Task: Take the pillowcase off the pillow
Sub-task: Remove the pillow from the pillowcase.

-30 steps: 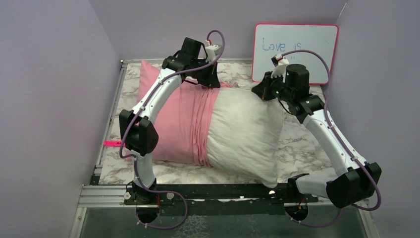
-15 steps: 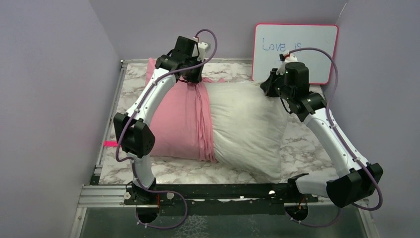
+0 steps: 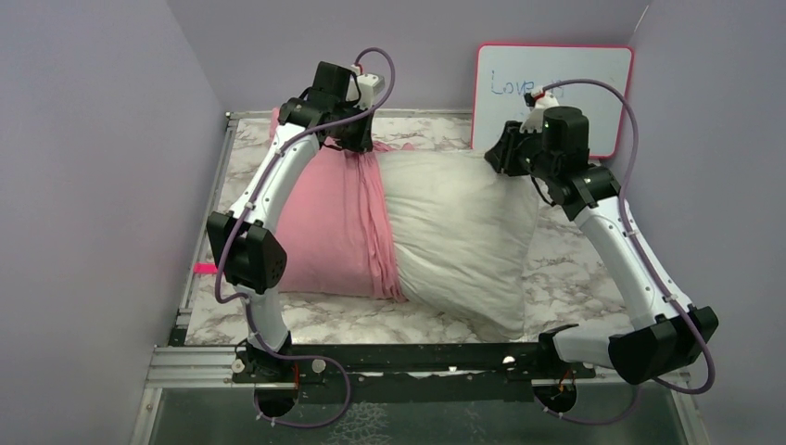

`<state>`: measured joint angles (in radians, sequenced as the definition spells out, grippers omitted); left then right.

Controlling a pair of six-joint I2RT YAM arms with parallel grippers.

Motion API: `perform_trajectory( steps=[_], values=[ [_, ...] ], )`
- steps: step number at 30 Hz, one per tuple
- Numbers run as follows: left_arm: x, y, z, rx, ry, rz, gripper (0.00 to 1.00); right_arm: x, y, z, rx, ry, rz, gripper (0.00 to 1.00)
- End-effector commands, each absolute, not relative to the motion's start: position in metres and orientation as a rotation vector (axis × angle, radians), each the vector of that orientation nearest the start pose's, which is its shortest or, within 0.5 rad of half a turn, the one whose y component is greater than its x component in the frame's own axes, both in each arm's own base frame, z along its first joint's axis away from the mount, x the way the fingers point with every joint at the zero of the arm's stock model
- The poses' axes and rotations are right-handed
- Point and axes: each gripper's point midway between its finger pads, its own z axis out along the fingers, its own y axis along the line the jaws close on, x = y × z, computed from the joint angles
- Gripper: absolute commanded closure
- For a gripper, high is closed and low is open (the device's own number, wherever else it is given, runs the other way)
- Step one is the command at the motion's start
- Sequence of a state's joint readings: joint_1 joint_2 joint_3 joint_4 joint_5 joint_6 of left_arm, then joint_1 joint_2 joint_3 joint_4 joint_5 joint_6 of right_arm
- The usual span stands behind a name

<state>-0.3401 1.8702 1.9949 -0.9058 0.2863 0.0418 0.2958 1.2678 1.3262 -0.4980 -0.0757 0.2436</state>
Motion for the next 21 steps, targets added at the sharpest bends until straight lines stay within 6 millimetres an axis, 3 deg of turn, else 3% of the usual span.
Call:
perform_trajectory(
  steps=[1,6,8,13,21],
  values=[
    [0.435,-0.197,0.282,0.603,2.189,-0.460,1.00,0.365,0.151,0.346,-0.250,1.910,0.516,0.57],
    [0.432,-0.205,0.285,0.629,2.167,-0.477,1.00,0.369,0.164,0.358,-0.290,1.888,0.579,0.13],
    [0.431,-0.209,0.287,0.636,2.153,-0.489,1.00,0.373,0.169,0.359,-0.315,1.884,0.595,0.04],
    [0.421,-0.231,0.298,0.696,2.078,-0.500,1.00,0.381,0.201,0.347,-0.457,1.924,0.768,0.00],
    [0.418,-0.240,0.325,0.641,1.975,-0.534,1.00,0.394,0.251,0.326,-0.691,1.924,1.098,0.00]
  ],
)
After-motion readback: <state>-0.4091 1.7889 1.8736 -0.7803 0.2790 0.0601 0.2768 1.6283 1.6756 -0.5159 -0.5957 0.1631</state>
